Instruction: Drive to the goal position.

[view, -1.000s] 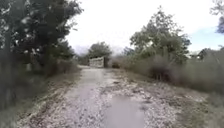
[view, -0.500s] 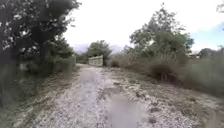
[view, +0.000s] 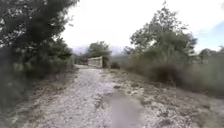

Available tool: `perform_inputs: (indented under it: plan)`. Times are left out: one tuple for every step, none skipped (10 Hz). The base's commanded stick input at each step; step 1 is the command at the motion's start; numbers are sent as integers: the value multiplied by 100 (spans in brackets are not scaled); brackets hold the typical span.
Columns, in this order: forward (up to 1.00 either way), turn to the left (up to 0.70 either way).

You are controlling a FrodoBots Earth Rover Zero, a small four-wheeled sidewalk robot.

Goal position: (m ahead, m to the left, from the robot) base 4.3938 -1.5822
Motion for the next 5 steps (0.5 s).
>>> perform_inputs:
  plan:
    - [50,0]
    - [50,0]
    - [50,0]
    - [50,24]
    - [50,0]
